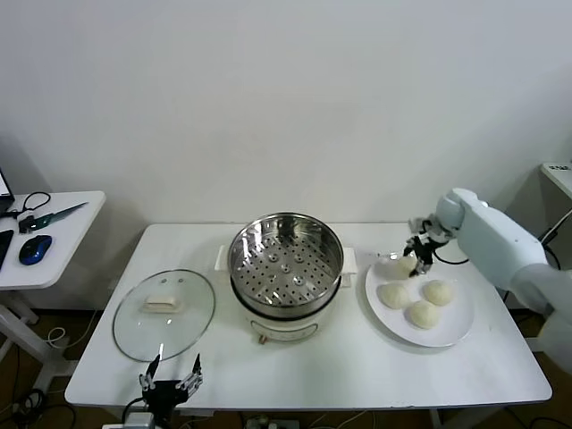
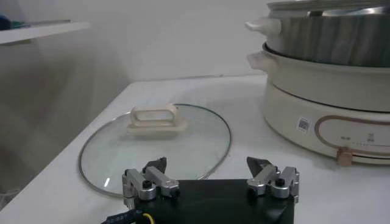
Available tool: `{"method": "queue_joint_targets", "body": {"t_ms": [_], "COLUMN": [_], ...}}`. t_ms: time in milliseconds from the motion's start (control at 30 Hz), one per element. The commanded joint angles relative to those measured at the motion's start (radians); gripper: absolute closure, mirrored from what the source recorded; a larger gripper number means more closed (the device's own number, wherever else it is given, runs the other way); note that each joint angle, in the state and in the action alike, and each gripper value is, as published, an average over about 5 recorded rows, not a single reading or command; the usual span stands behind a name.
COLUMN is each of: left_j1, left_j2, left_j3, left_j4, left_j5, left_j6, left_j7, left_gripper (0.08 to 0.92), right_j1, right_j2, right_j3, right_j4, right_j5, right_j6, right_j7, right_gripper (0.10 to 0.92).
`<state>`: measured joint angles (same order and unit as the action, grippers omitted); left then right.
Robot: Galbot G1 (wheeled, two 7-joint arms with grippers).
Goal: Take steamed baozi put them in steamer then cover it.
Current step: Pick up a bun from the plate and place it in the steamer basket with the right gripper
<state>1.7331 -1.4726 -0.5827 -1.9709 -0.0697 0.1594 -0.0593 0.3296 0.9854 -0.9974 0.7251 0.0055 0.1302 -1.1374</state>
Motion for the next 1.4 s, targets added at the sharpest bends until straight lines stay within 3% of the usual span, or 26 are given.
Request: {"method": "queue_joint_targets", "body": {"t_ms": [33, 167, 333, 733, 1400], "left_j1": [0.002, 0.006, 0.009, 0.014, 0.003], "left_j2": [0.003, 0.000, -0.002, 0.000, -0.002], "left_j3": [0.005, 0.012, 0.014, 0.012, 0.015], "left_j4": [0.004, 0.002, 0.000, 0.004, 0.031], "left_j5": [0.006, 0.009, 0.011, 0.009, 0.003], "left_j6": [-0.002, -0.002, -0.004, -0.016, -0.031], "left_j7": [-0.006, -0.011, -0.013, -0.020, -0.029], "left_gripper": [0.177, 0.177, 0.177, 0.177, 0.177], "right_j1": [0.563, 0.671, 0.602, 0.258, 0.074], "right_j2": [0.003, 0.086, 0.192, 0.380, 0.466], "right_j3": [-0.488, -0.553, -0.525, -0.355, -0.185], "right_j4": [0.388, 0.525, 0.577, 0.260, -0.013], "right_j5": [0.345, 0.340, 0.183, -0.246, -0.442], "right_j6": [0.163, 0.349, 0.513, 0.683, 0.742], "right_j7": [0.016, 0.064, 0.113, 0.164, 0.207], "right_gripper": [0.381, 0.381, 0.380, 0.380, 0.380]}}
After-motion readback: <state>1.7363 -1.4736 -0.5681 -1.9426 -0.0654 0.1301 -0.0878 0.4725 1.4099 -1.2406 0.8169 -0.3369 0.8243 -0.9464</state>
